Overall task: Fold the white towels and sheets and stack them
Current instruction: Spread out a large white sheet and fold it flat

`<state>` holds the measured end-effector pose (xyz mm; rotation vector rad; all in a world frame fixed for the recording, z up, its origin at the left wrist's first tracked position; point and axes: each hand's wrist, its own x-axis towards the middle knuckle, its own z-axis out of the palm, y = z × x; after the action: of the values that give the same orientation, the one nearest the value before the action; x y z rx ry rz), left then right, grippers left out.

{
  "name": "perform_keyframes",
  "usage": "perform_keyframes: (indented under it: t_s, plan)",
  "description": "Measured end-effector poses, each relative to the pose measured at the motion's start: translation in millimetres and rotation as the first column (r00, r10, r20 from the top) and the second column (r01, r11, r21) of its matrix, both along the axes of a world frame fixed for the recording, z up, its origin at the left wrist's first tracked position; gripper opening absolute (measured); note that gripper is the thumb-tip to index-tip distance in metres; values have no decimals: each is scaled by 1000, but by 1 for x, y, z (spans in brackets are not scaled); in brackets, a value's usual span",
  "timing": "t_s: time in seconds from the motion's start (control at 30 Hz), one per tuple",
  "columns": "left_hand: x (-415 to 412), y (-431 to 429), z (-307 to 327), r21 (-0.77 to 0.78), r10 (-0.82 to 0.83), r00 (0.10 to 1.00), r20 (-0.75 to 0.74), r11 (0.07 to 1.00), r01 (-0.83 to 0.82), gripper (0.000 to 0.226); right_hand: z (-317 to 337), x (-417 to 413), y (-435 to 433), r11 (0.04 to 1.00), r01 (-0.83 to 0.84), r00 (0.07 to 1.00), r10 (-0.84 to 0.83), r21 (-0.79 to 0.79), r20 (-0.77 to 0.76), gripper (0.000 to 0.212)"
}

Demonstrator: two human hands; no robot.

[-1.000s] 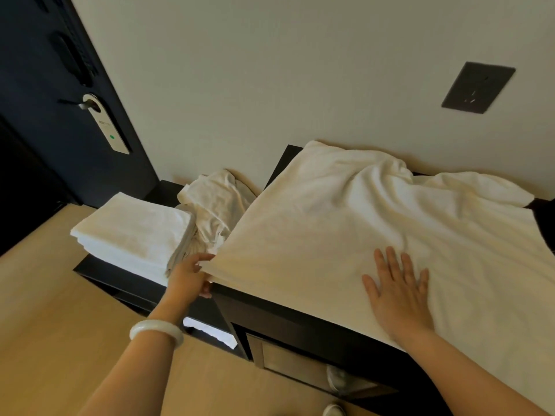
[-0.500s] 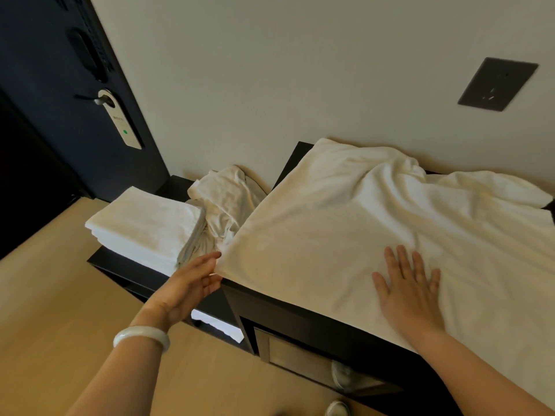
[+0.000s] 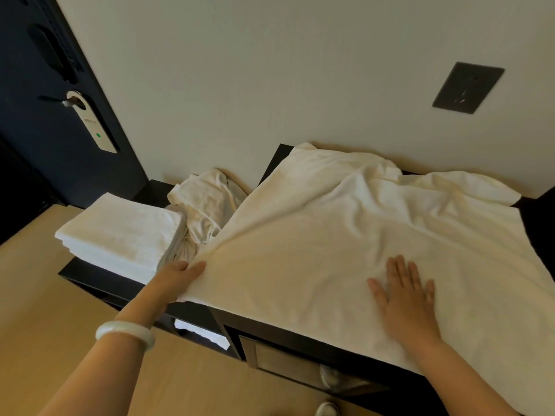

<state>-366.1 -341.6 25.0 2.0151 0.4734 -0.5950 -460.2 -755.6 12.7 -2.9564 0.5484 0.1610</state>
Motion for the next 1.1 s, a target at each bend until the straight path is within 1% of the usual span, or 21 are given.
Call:
perform_keyframes:
  t_s: [0.07, 0.1, 0.13, 0.2, 0.23, 0.3, 0.33, 0.37, 0.43, 0.5, 0.53, 0.57, 0.6, 0.67, 0.73, 0.77, 0.83, 0.9, 0.93, 1.0, 1.1]
  plan:
    - [20, -15, 6, 6, 90, 996, -26, 996, -89, 66, 7, 9, -8, 999, -1, 988, -6, 48, 153, 61]
    - [32, -24, 9, 1, 136, 990, -23, 991, -136, 74, 11, 14, -13, 998, -3, 975, -13, 70, 223, 54]
    - [43, -32, 11, 27, 146, 989, -12, 989, -146, 79, 13, 19, -18, 997, -9, 969, -10, 77, 245, 49]
    - [61, -42, 10, 21, 141, 990, 28, 990, -142, 84, 11, 26, -21, 998, -30, 984, 20, 55, 177, 51]
    - [68, -44, 6, -56, 166, 986, 23, 985, -164, 85, 6, 26, -21, 998, -41, 990, 36, 37, 134, 54]
    - [75, -46, -3, -221, 220, 974, -56, 948, -227, 79, -4, 24, -20, 998, -65, 994, 65, -6, 93, 60]
    - [78, -46, -8, -253, 209, 974, -86, 941, -224, 72, -7, 23, -21, 996, -80, 993, 82, -26, 81, 63]
    - [80, -45, -14, -246, 195, 977, -85, 946, -210, 61, -9, 21, -22, 995, -92, 993, 94, -41, 71, 65]
    - [82, -40, -29, -173, 244, 969, 28, 956, -236, 44, -11, 19, -25, 993, -102, 993, 105, -57, 59, 71]
    - [82, -27, -39, 18, 276, 944, 182, 959, -284, 29, -13, 18, -26, 992, -105, 993, 108, -69, 52, 77]
    - [83, -19, -44, 97, 272, 936, 222, 949, -299, 25, -13, 18, -25, 991, -107, 993, 111, -78, 48, 78]
    - [83, -12, -47, 119, 268, 939, 218, 947, -298, 28, -13, 18, -24, 990, -110, 993, 114, -87, 41, 78]
    - [83, -9, -48, 56, 291, 941, 172, 951, -304, 35, -12, 18, -24, 990, -110, 993, 113, -94, 33, 79]
    - [83, -16, -39, -161, 306, 952, -13, 939, -304, 52, -10, 18, -24, 991, -102, 994, 105, -87, 26, 79]
    - [89, -28, -28, -302, 182, 975, -130, 929, -214, 72, -10, 18, -23, 993, -99, 995, 101, -66, 24, 79]
    - [94, -35, -22, -343, 140, 980, -141, 922, -181, 74, -10, 18, -23, 993, -98, 995, 100, -64, 26, 79]
    - [101, -50, -10, -380, 139, 986, -94, 910, -165, 62, -10, 18, -23, 993, -95, 995, 97, -68, 28, 75]
    - [107, -62, -5, -316, 189, 981, 40, 934, -167, 36, -10, 18, -24, 993, -96, 995, 98, -64, 31, 69]
    - [109, -66, -4, -268, 230, 967, 109, 944, -194, 28, -10, 18, -24, 993, -102, 994, 104, -62, 30, 67]
    - [110, -72, -3, -155, 276, 939, 207, 957, -247, 25, -9, 18, -25, 991, -120, 992, 122, -59, 26, 65]
    - [110, -81, -2, -25, 260, 927, 269, 965, -263, 25, -9, 17, -25, 991, -129, 991, 131, -45, 40, 65]
